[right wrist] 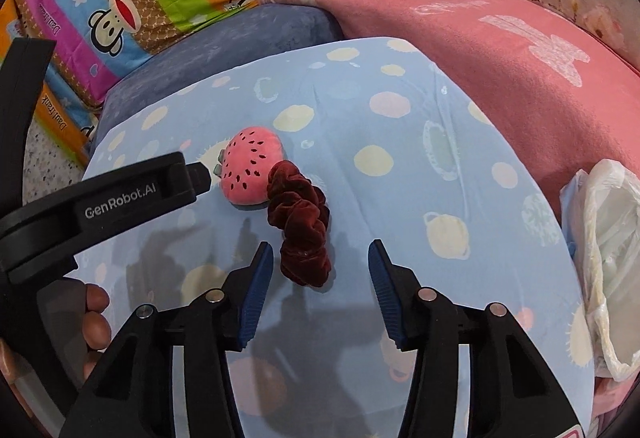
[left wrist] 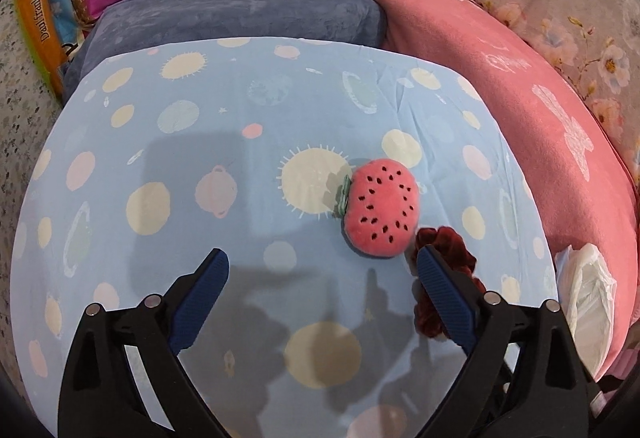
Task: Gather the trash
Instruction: 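Grasp the pink strawberry plush with the left gripper while the right gripper grasps the dark red scrunchie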
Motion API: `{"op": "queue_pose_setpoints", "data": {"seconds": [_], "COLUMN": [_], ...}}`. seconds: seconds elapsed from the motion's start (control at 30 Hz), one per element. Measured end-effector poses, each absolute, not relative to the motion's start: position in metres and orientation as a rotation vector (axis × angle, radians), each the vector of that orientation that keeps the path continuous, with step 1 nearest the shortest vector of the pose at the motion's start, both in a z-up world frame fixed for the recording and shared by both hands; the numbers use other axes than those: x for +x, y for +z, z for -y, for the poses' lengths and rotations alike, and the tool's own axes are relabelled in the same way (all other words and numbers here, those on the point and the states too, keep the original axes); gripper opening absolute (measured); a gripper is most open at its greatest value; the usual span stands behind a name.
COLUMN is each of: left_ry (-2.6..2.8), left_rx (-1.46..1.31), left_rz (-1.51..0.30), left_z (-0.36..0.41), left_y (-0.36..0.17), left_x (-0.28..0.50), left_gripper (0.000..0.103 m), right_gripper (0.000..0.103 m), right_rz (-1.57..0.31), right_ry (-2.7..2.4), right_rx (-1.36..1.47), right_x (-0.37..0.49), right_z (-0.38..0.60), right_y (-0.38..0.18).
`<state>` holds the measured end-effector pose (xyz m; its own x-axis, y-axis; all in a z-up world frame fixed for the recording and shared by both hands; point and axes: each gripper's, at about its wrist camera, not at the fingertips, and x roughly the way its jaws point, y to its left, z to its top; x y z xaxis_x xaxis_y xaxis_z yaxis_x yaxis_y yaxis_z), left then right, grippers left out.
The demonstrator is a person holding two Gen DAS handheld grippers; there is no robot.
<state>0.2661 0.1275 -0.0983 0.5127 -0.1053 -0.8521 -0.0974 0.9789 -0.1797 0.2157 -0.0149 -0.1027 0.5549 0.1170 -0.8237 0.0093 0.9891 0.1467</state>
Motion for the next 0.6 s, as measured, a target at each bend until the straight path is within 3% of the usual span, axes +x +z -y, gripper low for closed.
{"op": "queue_pose_setpoints", "data": {"seconds": [0.2, 0.33, 0.6], "left_ry": [-0.013, -0.033, -0.111], "left_rx": [-0.217, -0.203, -0.233], "left_rz": [-1.063, -1.078, -1.126], "left_z": [-0.122, -0.112, -0.099], "left_y": [-0.113, -0.122, -0.138], "left_x": [0.293, 0.305, 0.315], "left_gripper": [0.091, 0.089, 0.064], "right_gripper": [0.021, 0.019, 0.019], "right_rz": [-1.018, -1.029, -1.032], "right_ry": [0.085, 0.087, 0.082], "right_rx": [0.168, 0.179, 0.197], "right_x": [0.235, 0.242, 0.245], "right_z": [0.014, 0.017, 0.024], "right_y": [-0.12, -0.127, -0.133]}}
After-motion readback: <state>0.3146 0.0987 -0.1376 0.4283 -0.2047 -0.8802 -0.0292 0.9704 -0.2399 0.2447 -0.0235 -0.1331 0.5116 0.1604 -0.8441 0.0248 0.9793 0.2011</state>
